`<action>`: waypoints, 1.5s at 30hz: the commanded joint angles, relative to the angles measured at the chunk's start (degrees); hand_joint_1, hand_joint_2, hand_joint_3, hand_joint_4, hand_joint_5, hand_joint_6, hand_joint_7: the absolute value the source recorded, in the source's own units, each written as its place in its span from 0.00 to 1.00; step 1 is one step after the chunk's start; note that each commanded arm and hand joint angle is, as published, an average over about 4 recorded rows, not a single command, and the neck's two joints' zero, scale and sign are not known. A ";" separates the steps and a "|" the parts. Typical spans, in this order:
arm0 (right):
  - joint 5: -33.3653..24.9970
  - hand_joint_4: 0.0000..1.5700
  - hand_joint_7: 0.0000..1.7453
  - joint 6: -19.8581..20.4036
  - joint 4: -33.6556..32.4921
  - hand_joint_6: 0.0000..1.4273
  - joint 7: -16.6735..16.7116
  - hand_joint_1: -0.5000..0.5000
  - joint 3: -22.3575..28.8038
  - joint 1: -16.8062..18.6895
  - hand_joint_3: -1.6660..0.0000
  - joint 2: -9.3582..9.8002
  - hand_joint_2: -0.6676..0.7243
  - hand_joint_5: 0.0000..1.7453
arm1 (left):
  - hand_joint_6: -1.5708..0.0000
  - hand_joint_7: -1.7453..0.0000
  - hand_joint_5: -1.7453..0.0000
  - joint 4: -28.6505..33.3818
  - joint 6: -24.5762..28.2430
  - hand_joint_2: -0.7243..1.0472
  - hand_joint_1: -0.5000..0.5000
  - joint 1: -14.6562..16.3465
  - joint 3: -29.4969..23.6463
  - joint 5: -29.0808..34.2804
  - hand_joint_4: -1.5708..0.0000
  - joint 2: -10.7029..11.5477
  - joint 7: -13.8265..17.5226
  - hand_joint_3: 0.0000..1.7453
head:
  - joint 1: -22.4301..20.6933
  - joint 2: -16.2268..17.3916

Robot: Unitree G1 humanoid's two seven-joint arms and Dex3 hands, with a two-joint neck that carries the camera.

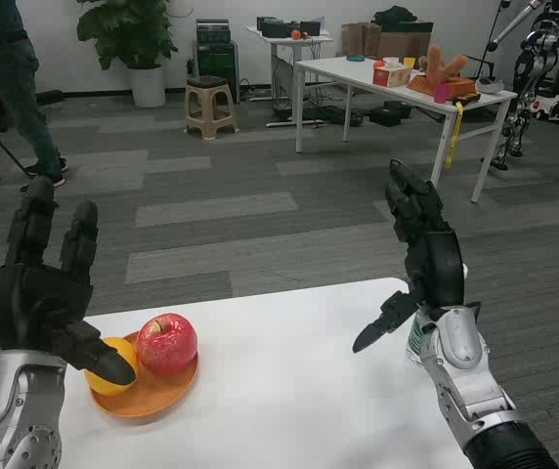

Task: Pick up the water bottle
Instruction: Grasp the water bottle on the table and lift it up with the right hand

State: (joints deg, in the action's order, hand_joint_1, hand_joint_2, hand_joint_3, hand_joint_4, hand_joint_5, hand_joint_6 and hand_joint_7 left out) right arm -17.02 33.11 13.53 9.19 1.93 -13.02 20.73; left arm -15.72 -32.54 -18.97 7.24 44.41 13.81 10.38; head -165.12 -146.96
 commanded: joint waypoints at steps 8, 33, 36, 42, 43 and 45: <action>0.19 0.00 0.04 4.59 -2.15 0.00 1.44 0.08 4.31 0.19 1.00 -0.25 1.00 0.00 | 1.00 1.00 0.94 -0.10 -2.44 0.11 0.18 0.07 -0.67 -0.02 1.00 -0.78 0.17 0.05 | 4.34 -4.28; 0.06 0.00 0.04 4.42 -2.77 0.00 1.35 0.08 3.74 0.14 1.00 -0.12 0.99 0.00 | 1.00 1.00 0.94 -0.98 -2.26 0.14 0.18 -0.90 -0.60 0.07 1.00 -0.71 0.08 0.05 | 1.60 17.61; -0.03 0.00 0.04 4.42 -4.52 0.00 1.35 0.08 3.70 0.49 1.00 -0.07 0.97 0.00 | 1.00 1.00 0.94 -1.02 -2.18 0.14 0.18 -0.94 -0.76 0.07 1.00 -0.71 0.08 0.05 | 1.25 16.91; 0.10 0.00 0.04 4.46 -7.05 0.00 1.84 0.08 4.18 0.69 1.00 -0.07 0.95 0.00 | 1.00 1.00 0.94 -1.31 -2.18 0.11 0.18 -0.90 -1.15 0.07 1.00 -0.71 0.08 0.05 | 8.82 14.69; 0.12 0.00 0.04 4.48 -7.31 0.00 2.06 0.08 4.27 0.73 1.00 -0.07 0.95 0.00 | 1.00 1.00 0.94 -1.35 -2.18 0.12 0.18 -0.90 -1.20 0.07 1.00 -0.71 0.08 0.05 | 9.66 14.15; 0.15 0.00 0.04 4.51 -7.91 0.00 2.67 0.08 4.49 1.15 1.00 -0.07 0.95 0.00 | 1.00 1.00 0.94 -1.46 -2.13 0.14 0.18 -0.90 -1.35 0.11 1.00 -0.71 0.08 0.05 | 10.06 13.73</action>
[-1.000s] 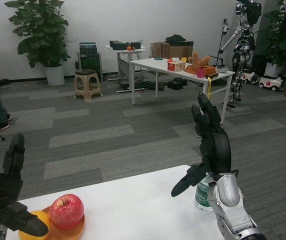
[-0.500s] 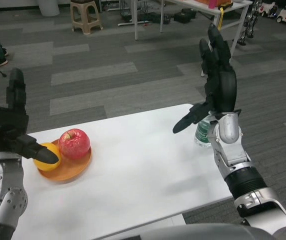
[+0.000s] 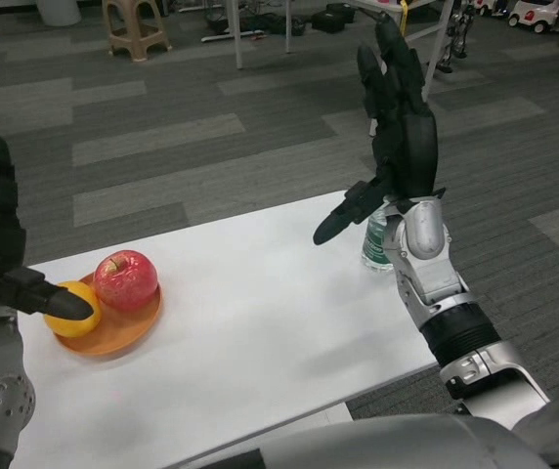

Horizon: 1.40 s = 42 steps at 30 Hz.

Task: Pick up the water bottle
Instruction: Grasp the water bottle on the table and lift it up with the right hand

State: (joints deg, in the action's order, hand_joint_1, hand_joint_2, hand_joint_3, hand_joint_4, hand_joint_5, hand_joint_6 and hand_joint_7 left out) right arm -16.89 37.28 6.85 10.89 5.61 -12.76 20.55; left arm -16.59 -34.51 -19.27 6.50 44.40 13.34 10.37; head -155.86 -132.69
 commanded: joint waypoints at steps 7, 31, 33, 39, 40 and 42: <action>0.30 0.00 0.04 0.43 -2.99 0.00 2.08 0.08 1.18 1.88 1.00 -0.33 0.95 0.00 | 1.00 1.00 0.94 -1.18 -0.10 0.11 0.18 -0.77 -0.85 0.27 1.00 -0.07 0.09 0.05 | -0.40 -0.26; -1.08 0.00 0.04 -0.41 -14.74 0.00 4.12 0.08 13.66 14.58 1.00 -2.44 0.97 0.00 | 1.00 1.00 0.94 -3.29 0.06 0.11 0.18 -2.42 -0.90 0.34 1.00 0.11 0.18 0.05 | -3.62 1.35; -1.57 0.00 0.04 -0.39 -15.20 0.00 4.49 0.08 15.16 16.10 1.00 -2.60 0.99 0.00 | 1.00 1.00 0.94 -3.34 0.06 0.12 0.18 -2.51 -0.79 0.36 1.00 0.11 0.18 0.05 | -3.33 1.37; -2.05 0.00 0.04 -0.45 -13.84 0.00 4.45 0.08 18.83 19.26 1.00 -3.28 0.97 0.00 | 1.00 1.00 0.94 -3.36 0.06 0.12 0.18 -2.71 -0.31 0.47 1.00 0.20 0.26 0.05 | -2.26 1.02; -2.12 0.00 0.04 -0.45 -12.87 0.00 4.25 0.08 19.35 19.52 1.00 -3.34 0.97 0.00 | 1.00 1.00 0.94 -3.36 0.06 0.11 0.18 -2.71 -0.24 0.51 1.00 0.20 0.26 0.05 | -2.16 0.88; -2.27 0.00 0.04 -0.50 -10.70 0.00 3.48 0.08 20.23 19.94 1.00 -3.45 0.95 0.00 | 1.00 1.00 0.94 -3.36 0.06 0.12 0.18 -2.71 -0.06 0.60 1.00 0.20 0.29 0.05 | -1.98 0.79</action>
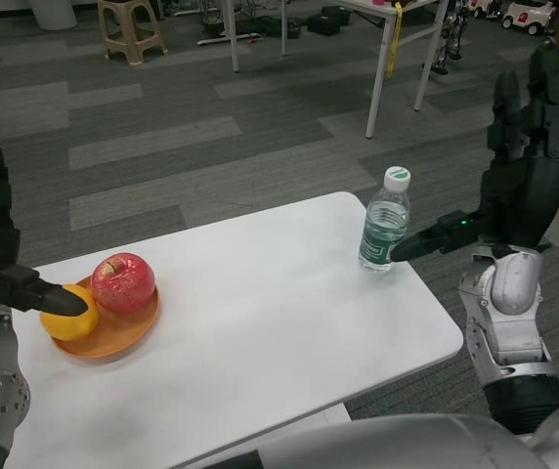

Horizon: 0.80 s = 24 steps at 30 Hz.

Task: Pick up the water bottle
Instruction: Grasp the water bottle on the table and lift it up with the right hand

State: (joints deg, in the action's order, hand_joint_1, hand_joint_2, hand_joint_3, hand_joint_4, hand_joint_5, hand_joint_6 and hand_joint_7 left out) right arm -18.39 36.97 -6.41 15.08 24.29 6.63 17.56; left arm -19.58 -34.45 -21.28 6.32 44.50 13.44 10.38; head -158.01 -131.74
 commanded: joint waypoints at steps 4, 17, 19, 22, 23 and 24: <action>-1.04 0.00 0.04 -0.48 7.67 0.00 -4.14 0.08 2.54 0.55 1.00 -0.53 0.95 0.00 | 1.00 1.00 0.94 -0.30 0.00 0.14 0.18 -0.65 0.49 0.68 1.00 0.09 0.34 0.05 | 0.64 -0.61; -1.24 0.00 0.04 -1.77 26.30 0.00 -13.70 0.08 1.42 -6.45 1.00 0.83 0.95 0.00 | 1.00 1.00 0.94 0.33 -0.18 0.11 0.18 0.36 0.45 0.76 1.00 0.09 0.43 0.05 | 1.57 -2.39; -1.28 0.00 0.04 -1.82 29.40 0.00 -14.29 0.08 0.10 -8.06 1.00 1.40 0.95 0.00 | 1.00 1.00 0.94 0.51 -0.18 0.11 0.18 0.47 0.49 0.74 1.00 0.09 0.43 0.05 | 1.87 -2.39; -1.30 0.00 0.04 -1.93 32.43 0.00 -14.84 0.08 -1.66 -9.68 1.00 2.37 0.95 0.00 | 1.00 1.00 0.94 0.71 -0.18 0.14 0.18 0.56 0.56 0.74 1.00 0.09 0.43 0.05 | 2.23 -2.44; -1.30 0.00 0.04 -2.02 33.11 0.00 -15.11 0.08 -2.10 -10.17 1.00 2.63 0.95 0.00 | 1.00 1.00 0.94 0.79 -0.18 0.15 0.18 0.63 0.58 0.72 1.00 0.09 0.43 0.05 | 2.26 -2.50; -1.30 0.00 0.04 -2.10 33.79 0.00 -15.37 0.08 -2.54 -10.65 1.00 2.90 0.95 0.00 | 1.00 1.00 0.94 0.88 -0.18 0.15 0.18 0.69 0.60 0.70 1.00 0.09 0.43 0.05 | 2.34 -2.54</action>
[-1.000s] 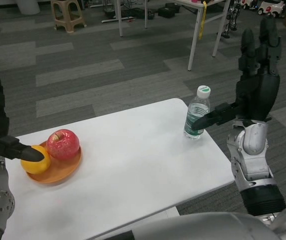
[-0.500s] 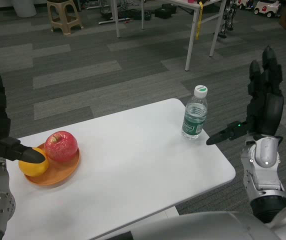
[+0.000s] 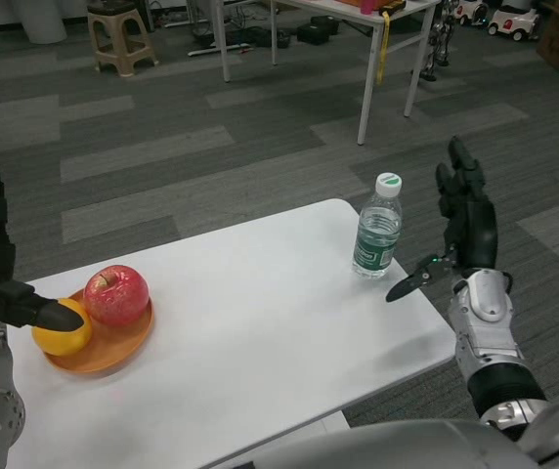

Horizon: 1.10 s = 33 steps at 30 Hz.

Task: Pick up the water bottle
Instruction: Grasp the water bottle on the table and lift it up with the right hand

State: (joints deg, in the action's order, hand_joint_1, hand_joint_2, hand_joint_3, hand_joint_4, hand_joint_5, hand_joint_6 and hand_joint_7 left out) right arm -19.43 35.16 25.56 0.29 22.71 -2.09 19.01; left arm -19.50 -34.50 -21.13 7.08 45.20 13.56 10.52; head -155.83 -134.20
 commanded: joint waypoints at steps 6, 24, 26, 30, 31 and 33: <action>-0.37 0.00 0.04 -1.26 5.66 0.00 -2.58 0.08 -4.89 -4.96 1.00 3.41 0.95 0.00 | 1.00 1.00 0.94 1.77 -0.17 0.15 0.18 1.31 -0.13 -0.07 1.00 -0.07 0.20 0.05 | 0.42 -0.73; -0.55 0.00 0.04 -2.55 9.50 0.00 -5.65 0.08 -9.55 -8.88 1.00 6.13 0.95 0.00 | 1.00 1.00 0.94 4.01 -0.21 0.12 0.18 3.35 -0.44 -0.11 1.00 -0.05 0.20 0.05 | 1.37 -1.10; -0.59 0.00 0.04 -2.55 9.44 0.00 -5.65 0.08 -9.37 -8.83 1.00 6.13 0.95 0.00 | 1.00 1.00 0.94 4.16 -0.21 0.10 0.18 3.55 -0.53 -0.16 1.00 -0.03 0.20 0.05 | 1.38 -1.13; -0.61 0.00 0.04 -2.55 9.50 0.00 -5.65 0.08 -9.24 -8.74 1.00 6.13 0.95 0.00 | 1.00 1.00 0.94 4.23 -0.21 0.15 0.18 3.70 -0.55 -0.16 1.00 0.04 0.20 0.05 | 1.44 -1.15; -0.61 0.00 0.04 -2.55 9.55 0.00 -5.65 0.08 -9.22 -8.72 1.00 6.13 0.95 0.00 | 1.00 1.00 0.94 4.25 -0.21 0.14 0.18 3.72 -0.53 -0.16 1.00 0.06 0.20 0.05 | 1.46 -1.15; -0.61 0.00 0.04 -2.55 9.86 0.00 -5.65 0.08 -9.18 -8.72 1.00 6.17 0.95 0.00 | 1.00 1.00 0.94 4.29 -0.21 0.11 0.18 3.72 -0.49 -0.20 1.00 0.11 0.20 0.05 | 1.49 -1.13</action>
State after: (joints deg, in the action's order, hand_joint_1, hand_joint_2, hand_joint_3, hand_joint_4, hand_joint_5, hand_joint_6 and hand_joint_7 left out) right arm -19.54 32.94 34.86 -5.19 12.92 -9.93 24.50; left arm -15.66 -34.51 -17.82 6.98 45.19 13.54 10.53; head -154.35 -135.34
